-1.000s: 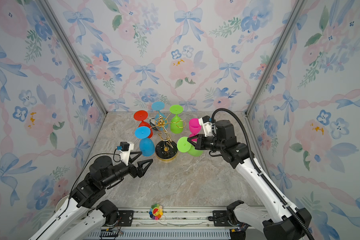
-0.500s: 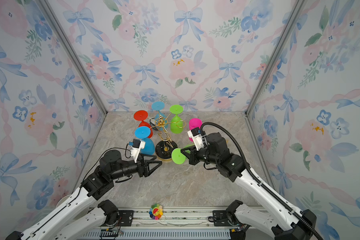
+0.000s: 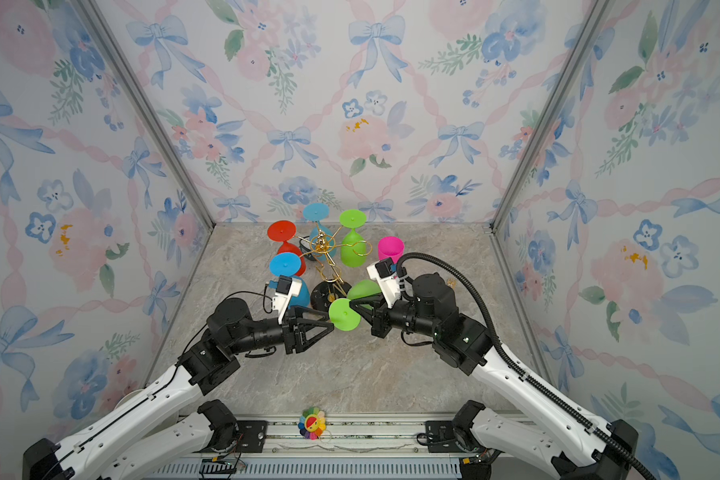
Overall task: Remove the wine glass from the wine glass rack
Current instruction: 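Bring the green glass toward the robot while the left gripper reaches to meet it, then close the left gripper on the green glass base while the right gripper releases it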
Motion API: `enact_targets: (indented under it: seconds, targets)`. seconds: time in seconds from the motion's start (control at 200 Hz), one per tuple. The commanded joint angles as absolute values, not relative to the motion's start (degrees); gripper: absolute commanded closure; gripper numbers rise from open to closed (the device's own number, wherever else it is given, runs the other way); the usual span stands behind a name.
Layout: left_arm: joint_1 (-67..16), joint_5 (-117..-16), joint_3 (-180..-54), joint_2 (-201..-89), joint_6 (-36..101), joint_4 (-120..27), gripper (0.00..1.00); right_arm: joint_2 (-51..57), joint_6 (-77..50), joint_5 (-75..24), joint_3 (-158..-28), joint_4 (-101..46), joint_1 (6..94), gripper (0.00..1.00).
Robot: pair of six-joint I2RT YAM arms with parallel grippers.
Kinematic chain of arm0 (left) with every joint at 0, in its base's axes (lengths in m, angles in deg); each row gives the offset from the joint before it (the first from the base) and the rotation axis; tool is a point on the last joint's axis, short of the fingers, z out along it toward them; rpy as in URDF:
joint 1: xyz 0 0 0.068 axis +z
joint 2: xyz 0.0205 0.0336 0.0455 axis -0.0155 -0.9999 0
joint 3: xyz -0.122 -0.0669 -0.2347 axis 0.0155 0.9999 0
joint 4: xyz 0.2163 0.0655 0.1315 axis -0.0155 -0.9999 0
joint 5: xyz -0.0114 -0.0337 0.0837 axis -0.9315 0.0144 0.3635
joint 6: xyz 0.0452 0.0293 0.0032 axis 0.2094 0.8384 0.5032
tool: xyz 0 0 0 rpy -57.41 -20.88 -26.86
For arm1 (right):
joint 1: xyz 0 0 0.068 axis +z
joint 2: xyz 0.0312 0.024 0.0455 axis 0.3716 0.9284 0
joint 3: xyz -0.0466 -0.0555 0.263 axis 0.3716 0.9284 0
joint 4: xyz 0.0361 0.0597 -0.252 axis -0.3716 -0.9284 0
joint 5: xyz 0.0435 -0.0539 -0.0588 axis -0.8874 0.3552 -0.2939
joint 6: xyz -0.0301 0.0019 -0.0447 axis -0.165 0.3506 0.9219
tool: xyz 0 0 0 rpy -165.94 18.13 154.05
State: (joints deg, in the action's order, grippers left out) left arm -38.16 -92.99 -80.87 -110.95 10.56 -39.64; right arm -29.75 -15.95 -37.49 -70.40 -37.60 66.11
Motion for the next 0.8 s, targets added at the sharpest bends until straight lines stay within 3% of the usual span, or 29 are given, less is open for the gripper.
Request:
enact_targets:
  seconds: [0.0, 0.4, 0.795]
  targets:
    - [-38.58, -94.57, -81.42, -112.51, 10.28, -36.69, 0.42, -30.68, -14.64, -37.82, -70.33, -34.25, 67.21, 1.00]
    - [-38.76, -95.11, -81.85, -113.41, 9.43, -34.99, 0.57, -28.37, -14.45, -38.77, -69.65, -31.15, 67.37, 1.00]
    - [-38.75, -95.46, -81.95, -114.12, 9.08, -34.46, 0.80, -27.79, -16.49, -38.17, -67.61, -28.20, 67.42, 1.00]
